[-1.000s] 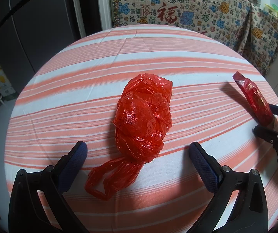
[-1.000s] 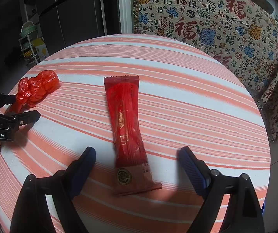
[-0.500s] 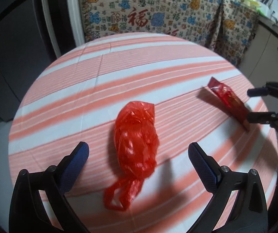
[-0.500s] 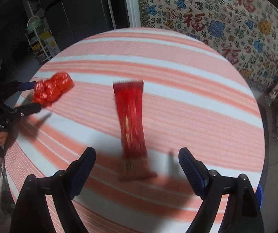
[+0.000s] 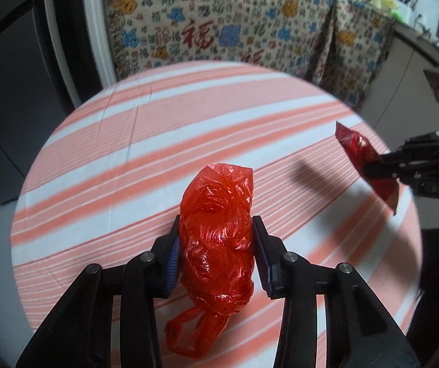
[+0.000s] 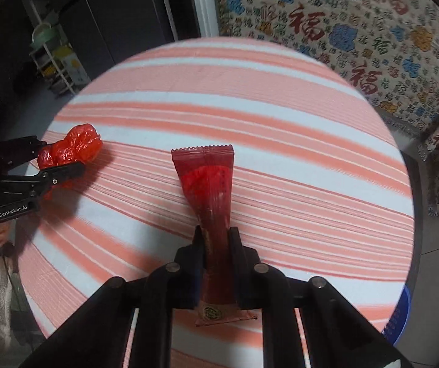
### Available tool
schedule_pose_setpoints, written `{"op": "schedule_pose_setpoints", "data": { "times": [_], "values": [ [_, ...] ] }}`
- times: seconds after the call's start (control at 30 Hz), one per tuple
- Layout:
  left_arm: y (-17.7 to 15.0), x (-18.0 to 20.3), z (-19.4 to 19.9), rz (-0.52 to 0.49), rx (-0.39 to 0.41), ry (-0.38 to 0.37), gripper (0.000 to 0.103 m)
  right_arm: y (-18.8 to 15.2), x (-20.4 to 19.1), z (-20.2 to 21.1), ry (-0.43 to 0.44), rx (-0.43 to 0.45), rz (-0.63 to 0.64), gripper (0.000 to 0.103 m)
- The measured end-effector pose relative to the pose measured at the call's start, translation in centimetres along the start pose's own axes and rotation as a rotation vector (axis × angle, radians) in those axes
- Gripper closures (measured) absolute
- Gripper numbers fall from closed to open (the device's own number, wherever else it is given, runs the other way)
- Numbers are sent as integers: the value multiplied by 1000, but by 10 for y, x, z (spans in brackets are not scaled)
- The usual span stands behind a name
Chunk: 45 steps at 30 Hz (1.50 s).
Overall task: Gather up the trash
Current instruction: 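Carry the red bag and red wrapper over the blue wastebasket and open both tools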
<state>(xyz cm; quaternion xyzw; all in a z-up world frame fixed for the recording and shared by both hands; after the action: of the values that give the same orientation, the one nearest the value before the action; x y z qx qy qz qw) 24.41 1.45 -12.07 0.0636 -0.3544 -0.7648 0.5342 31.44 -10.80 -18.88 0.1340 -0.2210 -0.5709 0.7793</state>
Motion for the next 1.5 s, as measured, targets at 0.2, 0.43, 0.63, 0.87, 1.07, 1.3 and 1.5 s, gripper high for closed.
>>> {"op": "schedule_pose_setpoints", "data": {
  "times": [0.2, 0.43, 0.63, 0.87, 1.07, 1.3, 1.5],
  "values": [
    [27, 61, 5, -43, 61, -90, 61, -23, 38, 42, 2, 59, -75, 88],
    [55, 162, -27, -123, 54, -220, 61, -62, 117, 78, -68, 68, -176, 88],
    [84, 261, -79, -209, 28, -345, 61, -101, 215, 95, -188, 40, -299, 88],
    [107, 355, -160, -242, 0, -449, 61, -154, 305, 82, -247, -5, -463, 88],
    [107, 395, -220, -232, -48, -488, 61, -199, 356, 47, -229, -47, -591, 88],
    [103, 413, -276, -192, -98, -500, 61, -232, 396, 4, -188, -96, -691, 88],
    [91, 428, -314, -213, -133, -492, 46, -247, 415, -29, -165, -125, -717, 85]
  ]
}}
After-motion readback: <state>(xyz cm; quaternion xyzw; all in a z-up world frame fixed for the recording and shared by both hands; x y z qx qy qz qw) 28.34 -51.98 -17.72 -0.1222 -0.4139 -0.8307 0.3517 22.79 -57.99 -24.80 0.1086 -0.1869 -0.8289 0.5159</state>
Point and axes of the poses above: each gripper's, at about its wrist camera, not at the fingertips, and z roughly against the way its jaws point, x to its right, y to its top, the point moved 3 cm from there along -z, roughly the way its jaws point, and after that the axes turned 15 degrees about -y, right-handed, at the moved point
